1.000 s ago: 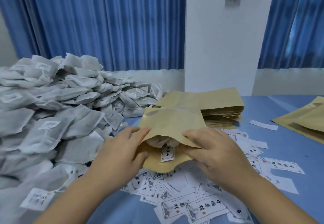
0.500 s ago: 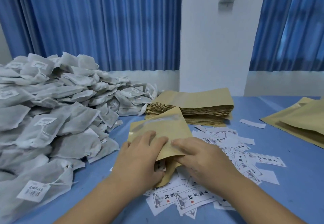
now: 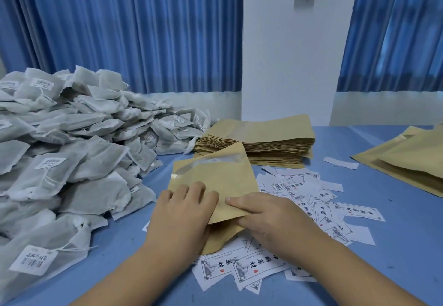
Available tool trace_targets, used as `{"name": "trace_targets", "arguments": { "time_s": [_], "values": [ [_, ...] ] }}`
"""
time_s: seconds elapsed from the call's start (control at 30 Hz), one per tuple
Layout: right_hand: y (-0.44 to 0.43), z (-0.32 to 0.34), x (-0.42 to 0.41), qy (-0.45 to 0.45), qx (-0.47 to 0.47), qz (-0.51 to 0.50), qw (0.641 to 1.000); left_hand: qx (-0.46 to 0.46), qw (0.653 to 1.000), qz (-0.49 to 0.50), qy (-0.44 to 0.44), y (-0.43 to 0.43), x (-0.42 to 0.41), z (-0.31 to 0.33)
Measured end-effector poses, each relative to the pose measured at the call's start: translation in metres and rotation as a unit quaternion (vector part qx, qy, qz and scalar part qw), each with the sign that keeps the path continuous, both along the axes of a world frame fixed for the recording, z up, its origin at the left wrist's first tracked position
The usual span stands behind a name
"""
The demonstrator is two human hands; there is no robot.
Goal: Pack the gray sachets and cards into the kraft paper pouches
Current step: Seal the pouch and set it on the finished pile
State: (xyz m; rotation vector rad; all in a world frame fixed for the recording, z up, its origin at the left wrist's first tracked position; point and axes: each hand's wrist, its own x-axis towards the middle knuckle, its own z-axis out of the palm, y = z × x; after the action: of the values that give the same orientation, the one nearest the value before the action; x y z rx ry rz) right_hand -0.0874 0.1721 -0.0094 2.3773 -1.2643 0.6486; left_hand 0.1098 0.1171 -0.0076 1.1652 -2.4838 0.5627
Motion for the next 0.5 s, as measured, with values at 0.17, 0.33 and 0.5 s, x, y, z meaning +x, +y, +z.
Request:
{"name": "trace_targets", "arguments": {
  "time_s": [0.17, 0.33, 0.5],
  "values": [
    [-0.001, -0.001, -0.002, -0.018, -0.014, 0.015, 1.000, 0.042, 0.992, -0.092, 0.071, -0.001, 0.011, -0.002],
    [0.002, 0.001, -0.001, -0.003, -0.016, 0.001, 1.000, 0.079, 0.989, -0.116, 0.050, -0.007, 0.019, -0.003],
    [0.010, 0.008, 0.001, 0.020, 0.009, -0.023, 0.999, 0.180, 0.964, -0.124, 0.153, -0.017, 0.030, 0.000]
  ]
}}
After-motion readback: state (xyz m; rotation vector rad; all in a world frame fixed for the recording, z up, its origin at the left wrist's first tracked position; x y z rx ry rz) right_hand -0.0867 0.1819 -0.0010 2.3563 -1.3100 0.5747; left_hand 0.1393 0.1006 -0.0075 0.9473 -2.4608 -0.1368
